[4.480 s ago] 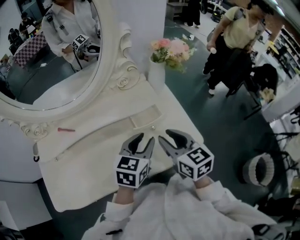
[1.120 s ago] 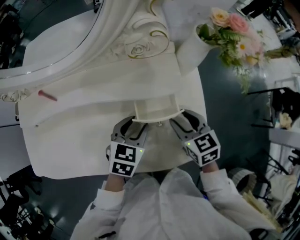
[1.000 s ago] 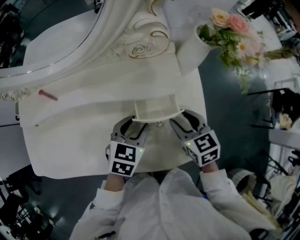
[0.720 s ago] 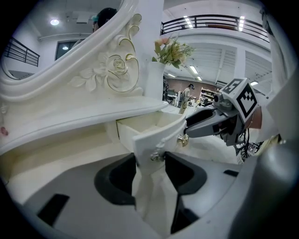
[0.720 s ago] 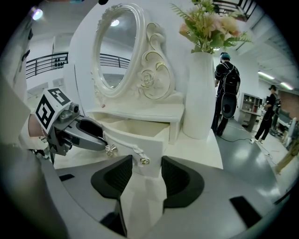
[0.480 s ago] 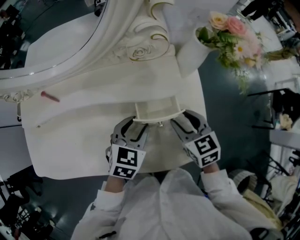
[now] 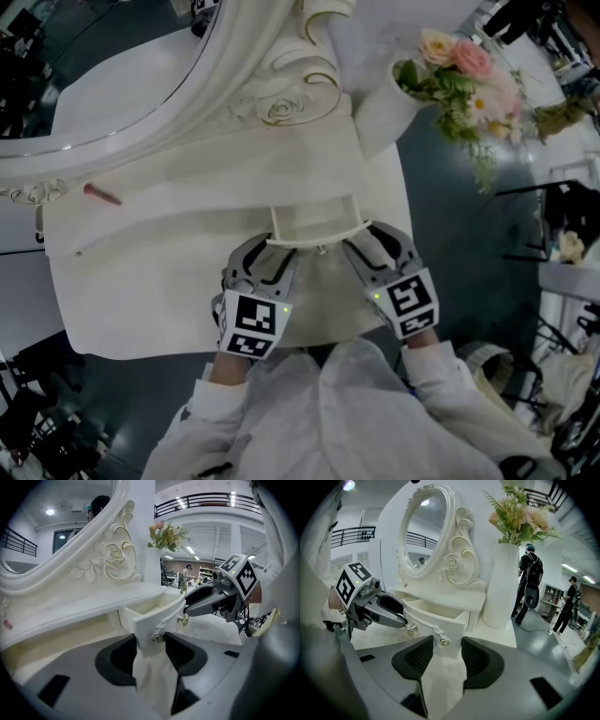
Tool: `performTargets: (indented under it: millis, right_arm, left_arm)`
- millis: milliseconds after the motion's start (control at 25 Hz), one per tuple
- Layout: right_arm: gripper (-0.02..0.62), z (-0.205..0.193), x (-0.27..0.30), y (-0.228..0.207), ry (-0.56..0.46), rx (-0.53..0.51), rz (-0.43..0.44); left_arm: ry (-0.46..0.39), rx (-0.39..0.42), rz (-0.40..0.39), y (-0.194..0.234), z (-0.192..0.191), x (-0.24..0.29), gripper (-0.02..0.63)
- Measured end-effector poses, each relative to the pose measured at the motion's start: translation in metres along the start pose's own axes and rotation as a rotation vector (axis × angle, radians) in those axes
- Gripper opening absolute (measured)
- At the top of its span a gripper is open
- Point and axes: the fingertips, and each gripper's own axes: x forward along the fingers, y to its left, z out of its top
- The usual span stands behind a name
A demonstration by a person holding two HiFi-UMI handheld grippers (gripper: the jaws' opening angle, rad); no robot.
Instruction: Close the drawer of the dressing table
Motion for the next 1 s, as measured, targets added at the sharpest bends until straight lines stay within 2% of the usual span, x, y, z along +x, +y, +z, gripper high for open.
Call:
performTargets:
  millis: [240,1000]
  right_arm:
    - [0.187,0.000,0.002,-0.002,0.003,-0.022,-0.016]
    - [0.189,-0.003,0.029,-0.016,-0.007,0.022,-0.045]
  left_arm:
    - [0.005,-0.009,0.005,0.001,-0.003,0.004,0.193]
    - [0.041,-0.045,0.028,0.017,-0.007,0.026,0.193]
